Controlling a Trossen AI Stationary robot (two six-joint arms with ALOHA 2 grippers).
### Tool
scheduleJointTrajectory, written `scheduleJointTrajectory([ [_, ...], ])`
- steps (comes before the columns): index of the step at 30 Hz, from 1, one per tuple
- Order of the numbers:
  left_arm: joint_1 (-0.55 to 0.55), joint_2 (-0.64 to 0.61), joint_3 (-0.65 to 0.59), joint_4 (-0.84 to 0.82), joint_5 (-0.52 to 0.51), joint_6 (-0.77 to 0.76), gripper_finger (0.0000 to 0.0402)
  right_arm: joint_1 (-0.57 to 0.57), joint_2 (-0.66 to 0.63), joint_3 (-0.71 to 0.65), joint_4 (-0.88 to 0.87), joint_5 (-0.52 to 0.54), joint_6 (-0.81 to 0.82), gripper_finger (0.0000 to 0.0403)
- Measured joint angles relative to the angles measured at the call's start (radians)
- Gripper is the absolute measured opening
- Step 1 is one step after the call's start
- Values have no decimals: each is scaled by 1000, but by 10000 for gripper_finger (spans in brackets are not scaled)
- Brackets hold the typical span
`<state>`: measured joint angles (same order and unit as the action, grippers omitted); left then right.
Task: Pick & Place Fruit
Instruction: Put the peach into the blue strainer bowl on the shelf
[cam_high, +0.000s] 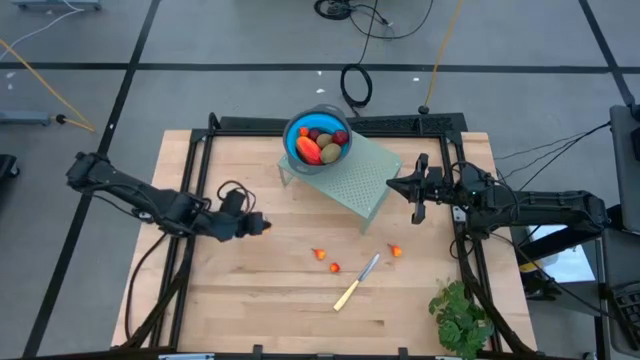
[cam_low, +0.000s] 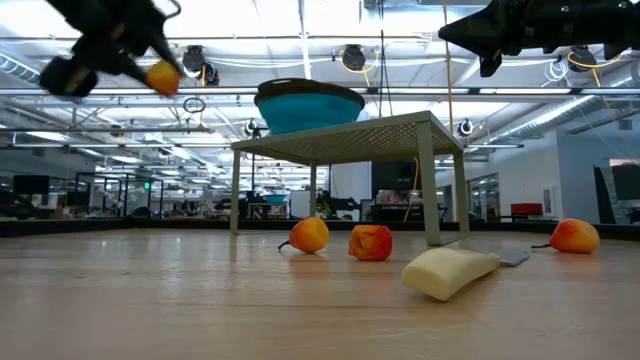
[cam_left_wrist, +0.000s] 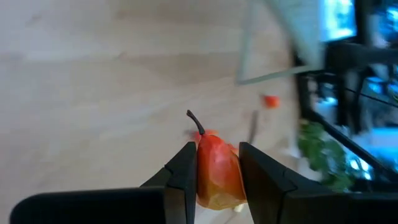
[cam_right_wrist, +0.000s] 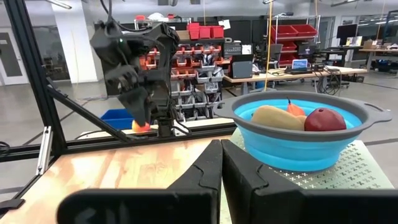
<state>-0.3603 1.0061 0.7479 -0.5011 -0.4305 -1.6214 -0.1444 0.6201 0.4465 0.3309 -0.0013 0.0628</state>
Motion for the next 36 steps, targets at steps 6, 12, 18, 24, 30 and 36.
scheduleJointTrajectory([
  [6, 0, -6, 0, 185, -65, 344, 97, 0, 0, 0, 0, 0, 0, 2],
  [12, 0, -6, 0, 373, -104, 708, 97, 0, 0, 0, 0, 0, 0, 2],
  [18, 0, -6, 0, 488, -144, 1004, 97, 0, 0, 0, 0, 0, 0, 2],
  [24, 0, -6, 0, 534, -149, 1236, 97, 0, 0, 0, 0, 0, 0, 2],
  [30, 0, -6, 0, 552, -150, 1454, 97, 0, 0, 0, 0, 0, 0, 2],
  [36, 0, -6, 0, 557, -196, 1739, 97, 0, 0, 0, 0, 0, 0, 2],
])
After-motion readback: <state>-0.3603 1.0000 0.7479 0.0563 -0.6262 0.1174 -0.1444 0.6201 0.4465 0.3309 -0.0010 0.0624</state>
